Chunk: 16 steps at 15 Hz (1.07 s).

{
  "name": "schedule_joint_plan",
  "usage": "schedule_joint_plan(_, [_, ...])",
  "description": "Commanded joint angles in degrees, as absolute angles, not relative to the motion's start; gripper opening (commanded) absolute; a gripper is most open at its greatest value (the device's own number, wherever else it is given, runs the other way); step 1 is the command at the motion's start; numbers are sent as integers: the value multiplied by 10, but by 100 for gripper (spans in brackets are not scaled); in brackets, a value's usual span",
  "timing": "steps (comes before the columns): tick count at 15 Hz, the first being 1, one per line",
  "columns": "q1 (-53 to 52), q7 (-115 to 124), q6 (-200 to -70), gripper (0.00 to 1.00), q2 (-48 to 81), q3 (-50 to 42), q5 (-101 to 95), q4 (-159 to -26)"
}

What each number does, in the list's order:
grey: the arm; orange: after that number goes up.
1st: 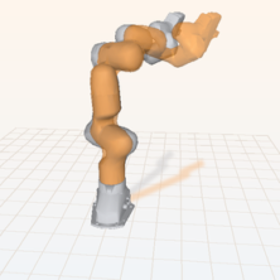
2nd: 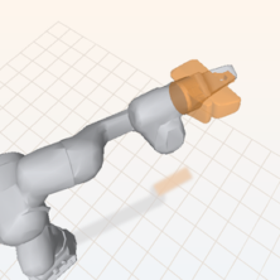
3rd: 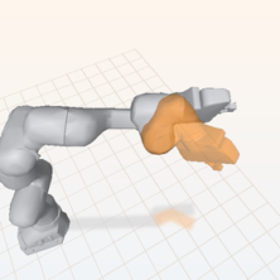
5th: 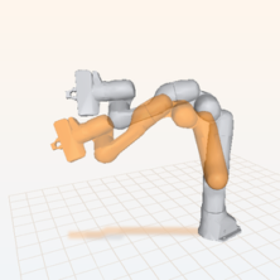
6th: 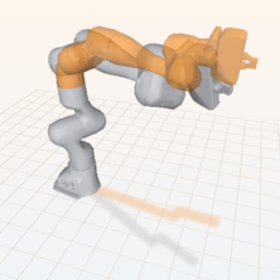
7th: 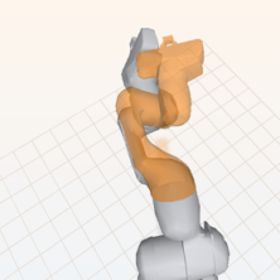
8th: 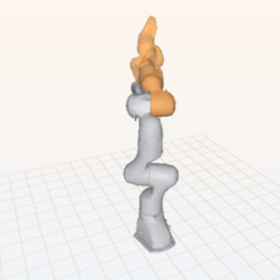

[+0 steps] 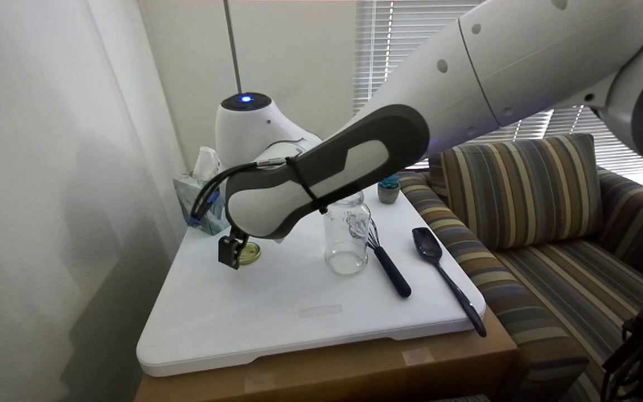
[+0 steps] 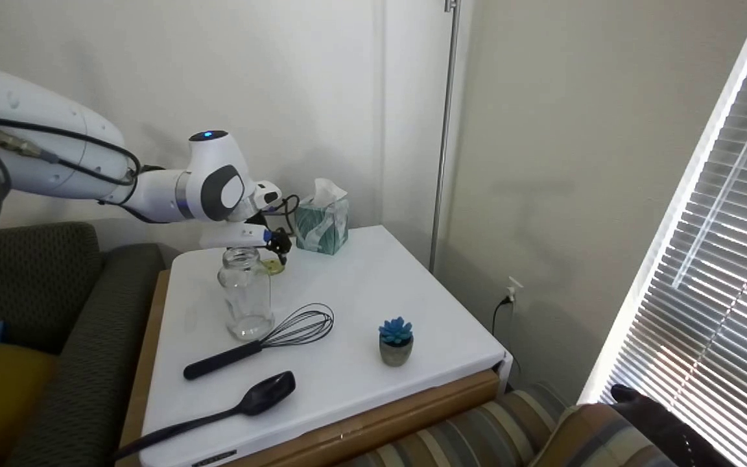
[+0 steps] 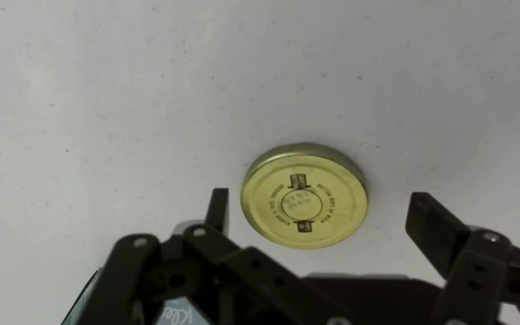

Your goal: Move the lid forward.

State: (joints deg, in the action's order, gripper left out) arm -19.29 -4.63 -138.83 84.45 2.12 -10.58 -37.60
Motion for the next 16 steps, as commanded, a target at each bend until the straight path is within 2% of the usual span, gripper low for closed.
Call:
schedule_joint_plan(1, [-191, -45, -1412, 100, 845, 22, -90, -384])
schedule_joint_plan(16, [-204, 87, -1454, 100, 845, -6, -82, -390])
